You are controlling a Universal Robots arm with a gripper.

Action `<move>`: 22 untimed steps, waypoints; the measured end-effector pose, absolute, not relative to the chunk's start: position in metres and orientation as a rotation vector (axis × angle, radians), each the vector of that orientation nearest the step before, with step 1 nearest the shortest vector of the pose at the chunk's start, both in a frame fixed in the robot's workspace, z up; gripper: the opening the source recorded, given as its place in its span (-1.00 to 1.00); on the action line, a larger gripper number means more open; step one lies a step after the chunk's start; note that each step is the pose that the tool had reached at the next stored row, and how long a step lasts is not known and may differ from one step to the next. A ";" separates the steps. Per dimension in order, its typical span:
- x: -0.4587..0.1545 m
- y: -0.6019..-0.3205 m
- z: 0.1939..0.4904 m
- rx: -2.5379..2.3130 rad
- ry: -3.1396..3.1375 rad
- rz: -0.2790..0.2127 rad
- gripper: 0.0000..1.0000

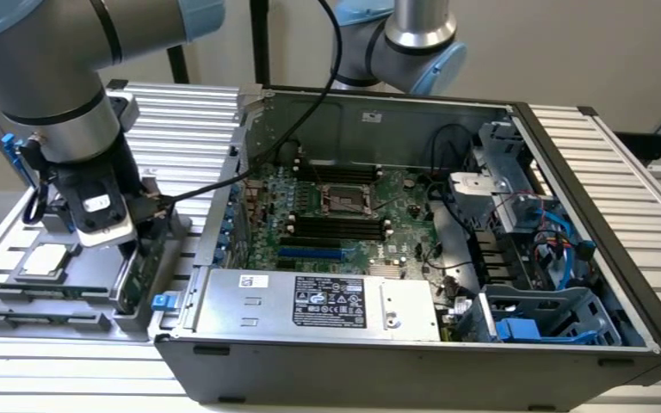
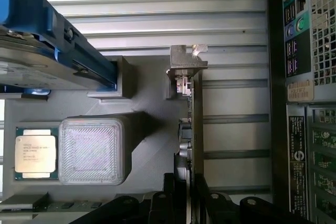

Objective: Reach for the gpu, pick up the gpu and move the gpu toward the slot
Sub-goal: 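Pick up the gpu and move the gpu toward the slot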

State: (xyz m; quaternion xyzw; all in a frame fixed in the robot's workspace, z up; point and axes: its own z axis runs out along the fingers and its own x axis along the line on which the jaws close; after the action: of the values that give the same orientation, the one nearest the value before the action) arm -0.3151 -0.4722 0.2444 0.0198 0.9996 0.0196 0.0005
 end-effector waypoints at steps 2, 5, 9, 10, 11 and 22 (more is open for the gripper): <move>-0.315 -0.472 0.246 0.062 3.141 0.064 -0.47; -0.315 -0.472 0.250 0.062 3.146 0.067 -0.47; -0.314 -0.473 0.257 0.062 3.155 0.072 -0.47; -0.313 -0.473 0.259 0.062 3.158 0.073 -0.47; -0.313 -0.473 0.261 0.063 3.161 0.075 -0.47; -0.303 -0.474 0.303 0.063 3.181 0.081 -0.47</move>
State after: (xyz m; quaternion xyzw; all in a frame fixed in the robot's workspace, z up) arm -0.3035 -0.4740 0.3032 0.0199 0.9993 0.0254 -0.0204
